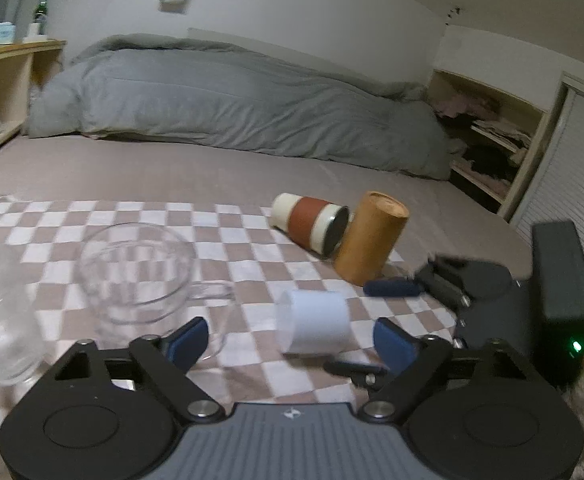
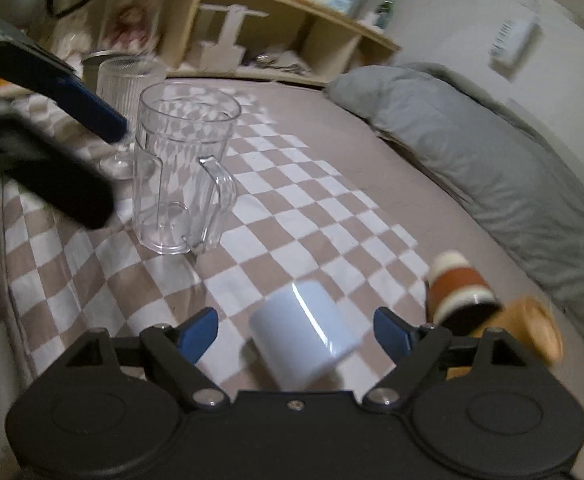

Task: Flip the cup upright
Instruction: 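Lift the white cup with the right tool and carry it toward the left tool, then grasp the white cup with the left tool while the right tool holds it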

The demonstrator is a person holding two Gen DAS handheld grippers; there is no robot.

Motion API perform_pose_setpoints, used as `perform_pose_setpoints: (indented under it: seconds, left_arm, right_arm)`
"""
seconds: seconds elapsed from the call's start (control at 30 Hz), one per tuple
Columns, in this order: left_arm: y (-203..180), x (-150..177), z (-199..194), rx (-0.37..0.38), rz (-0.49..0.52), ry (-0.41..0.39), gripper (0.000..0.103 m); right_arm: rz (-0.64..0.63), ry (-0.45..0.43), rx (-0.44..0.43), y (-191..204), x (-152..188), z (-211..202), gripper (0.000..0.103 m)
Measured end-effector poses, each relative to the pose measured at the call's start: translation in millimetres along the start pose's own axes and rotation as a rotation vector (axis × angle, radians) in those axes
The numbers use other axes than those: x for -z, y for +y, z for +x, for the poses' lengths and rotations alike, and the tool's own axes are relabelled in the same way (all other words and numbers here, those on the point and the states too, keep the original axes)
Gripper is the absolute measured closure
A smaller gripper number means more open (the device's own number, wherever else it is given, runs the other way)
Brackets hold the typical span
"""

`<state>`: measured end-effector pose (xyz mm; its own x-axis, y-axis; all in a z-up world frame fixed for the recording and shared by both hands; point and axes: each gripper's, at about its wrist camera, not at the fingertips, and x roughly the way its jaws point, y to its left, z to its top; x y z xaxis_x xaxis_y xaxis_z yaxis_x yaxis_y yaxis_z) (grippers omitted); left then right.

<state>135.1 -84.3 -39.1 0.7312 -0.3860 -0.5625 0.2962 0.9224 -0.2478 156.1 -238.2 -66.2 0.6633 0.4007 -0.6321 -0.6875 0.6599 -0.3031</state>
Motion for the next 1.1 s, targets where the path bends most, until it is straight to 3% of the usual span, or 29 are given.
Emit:
perform_pose_setpoints:
  seconds: [0.13, 0.33, 0.43, 0.67, 0.8, 1.1]
  left_arm:
    - [-16.1, -4.4, 25.6, 0.050, 0.055, 0.024, 0.029]
    - [-42.7, -24.3, 69.0, 0.086, 0.229, 0.018, 0.031]
    - [-45.4, -36.4, 97.2, 0.066, 0.274, 0.034, 0.036]
    - [-42.3, -46.3, 142.3, 0.023, 0.292, 0.124, 0.052]
    - [-38.4, -42.5, 151.1, 0.075, 0.278, 0.180, 0.052]
    - [-30.6, -33.4, 147.4, 0.082, 0.263, 0.220, 0.052]
  right_arm:
    - [0.131, 0.024, -0.004, -7.0, 17.4, -6.7, 0.032]
    - [0.337, 0.038, -0.054, -22.8, 38.1, -10.8, 0.057]
    - [0.432, 0.044, -0.108, -28.3, 47.7, -10.0, 0.063]
    - [0.526, 0.053, -0.187, -25.7, 57.6, 4.7, 0.089]
    - [0.547, 0.050, -0.228, -22.2, 56.0, 16.0, 0.091]
    - [0.647, 0.043, -0.114, -39.5, 63.8, 30.3, 0.092]
